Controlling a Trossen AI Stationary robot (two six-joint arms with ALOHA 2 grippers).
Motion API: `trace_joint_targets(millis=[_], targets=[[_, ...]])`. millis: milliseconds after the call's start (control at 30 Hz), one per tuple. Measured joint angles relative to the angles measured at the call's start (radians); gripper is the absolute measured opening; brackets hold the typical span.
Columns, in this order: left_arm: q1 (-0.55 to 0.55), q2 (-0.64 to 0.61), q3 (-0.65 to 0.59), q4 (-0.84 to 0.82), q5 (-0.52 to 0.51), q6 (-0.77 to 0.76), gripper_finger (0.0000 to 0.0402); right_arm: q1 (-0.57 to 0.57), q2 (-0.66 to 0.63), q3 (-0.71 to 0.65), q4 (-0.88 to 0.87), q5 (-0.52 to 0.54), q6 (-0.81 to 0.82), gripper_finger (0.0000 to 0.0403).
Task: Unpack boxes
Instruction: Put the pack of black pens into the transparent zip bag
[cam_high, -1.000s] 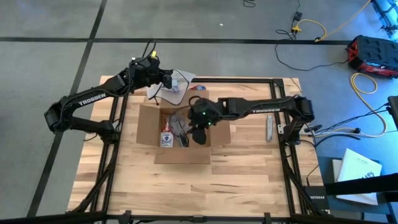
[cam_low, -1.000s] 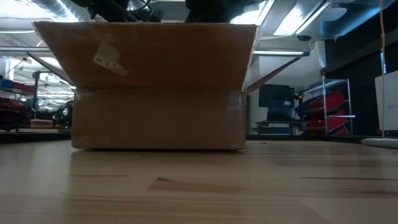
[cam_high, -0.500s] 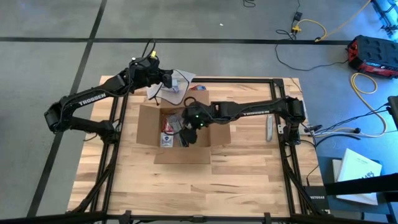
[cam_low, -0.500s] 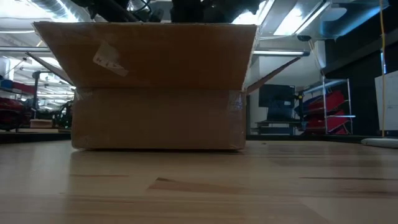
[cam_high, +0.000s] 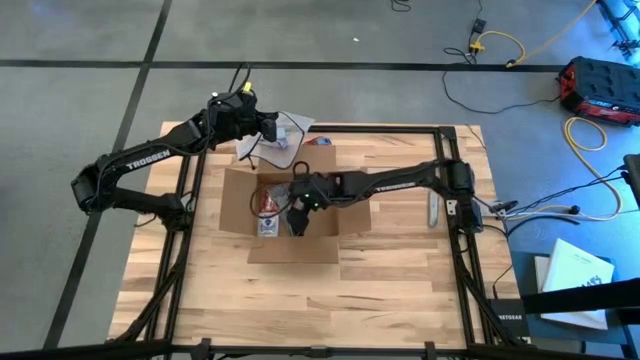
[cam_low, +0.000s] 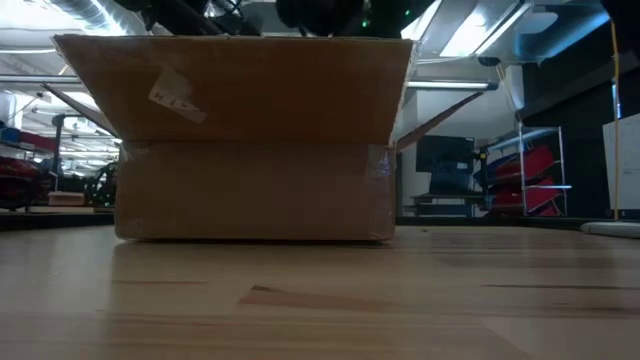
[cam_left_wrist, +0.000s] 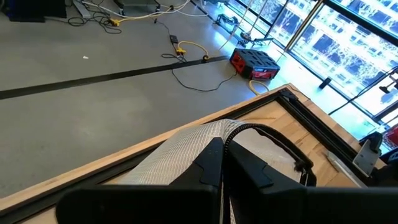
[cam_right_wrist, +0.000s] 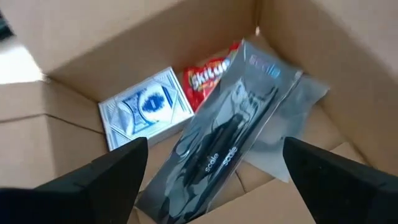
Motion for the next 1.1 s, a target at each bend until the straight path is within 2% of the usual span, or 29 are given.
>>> trace_joint_targets(millis=[300, 833, 1100], targets=[[0.000, 0.000, 0.000, -0.001, 0.008, 0.018, 0.0000, 0.019, 0.100, 0.090, -0.049, 0.034, -0.013, 0.0360], [0.000, 0.000, 0.000, 0.000, 0.011, 0.015, 0.0000, 0.018, 0.299, 0.369, -0.311, 0.051, -0.051, 0.0360], [0.000, 0.000, 0.000, 0.000, 0.011, 0.014, 0.0000, 0.022, 0.303, 0.377, -0.329, 0.076, 0.016, 0.0360]])
